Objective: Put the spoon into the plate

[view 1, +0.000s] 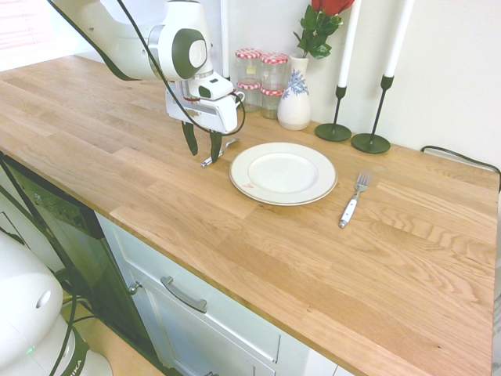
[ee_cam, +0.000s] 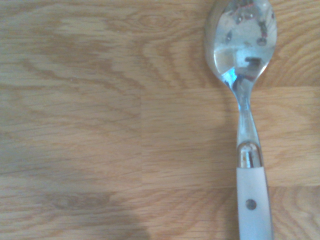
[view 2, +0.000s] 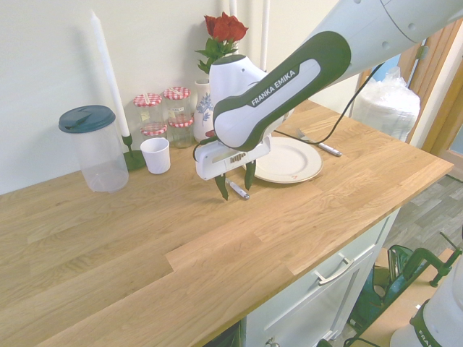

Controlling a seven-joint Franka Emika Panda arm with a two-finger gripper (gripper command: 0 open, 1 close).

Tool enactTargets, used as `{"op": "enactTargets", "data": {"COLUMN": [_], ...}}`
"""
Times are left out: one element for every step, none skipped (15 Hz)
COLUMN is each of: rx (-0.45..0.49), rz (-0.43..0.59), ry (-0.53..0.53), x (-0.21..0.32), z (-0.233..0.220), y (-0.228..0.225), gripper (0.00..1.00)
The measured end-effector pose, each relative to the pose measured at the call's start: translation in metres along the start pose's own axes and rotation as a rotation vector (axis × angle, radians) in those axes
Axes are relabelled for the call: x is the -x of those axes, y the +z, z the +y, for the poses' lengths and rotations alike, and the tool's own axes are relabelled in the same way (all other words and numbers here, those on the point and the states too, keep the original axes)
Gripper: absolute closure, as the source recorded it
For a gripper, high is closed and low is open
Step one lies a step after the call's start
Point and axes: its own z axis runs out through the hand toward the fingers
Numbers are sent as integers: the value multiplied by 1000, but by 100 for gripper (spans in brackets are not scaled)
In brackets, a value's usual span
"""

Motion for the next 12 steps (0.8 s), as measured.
{"op": "enactTargets", "data": {"rx": [1, -3, -6, -8, -9, -10, -10, -10, -10, -11, -12, -13], "rz": [-2, -1, 0, 0, 1, 1, 0, 0, -1, -1, -1, -1], "ry": [-1, -3, -7, -11, -13, -13, -12, -11, -11, -12, -12, -12], "x": [0, 1, 3, 5, 6, 6, 5, 5, 5, 5, 5, 5], "z": [0, -2, -3, -4, -5, -5, -5, -5, -5, -5, -5, -5], "y": [2, 2, 2, 2, 2, 2, 2, 3, 3, 3, 2, 2], "gripper": [100, 100, 100, 100, 100, 100, 100, 100, 100, 100, 100, 100]}}
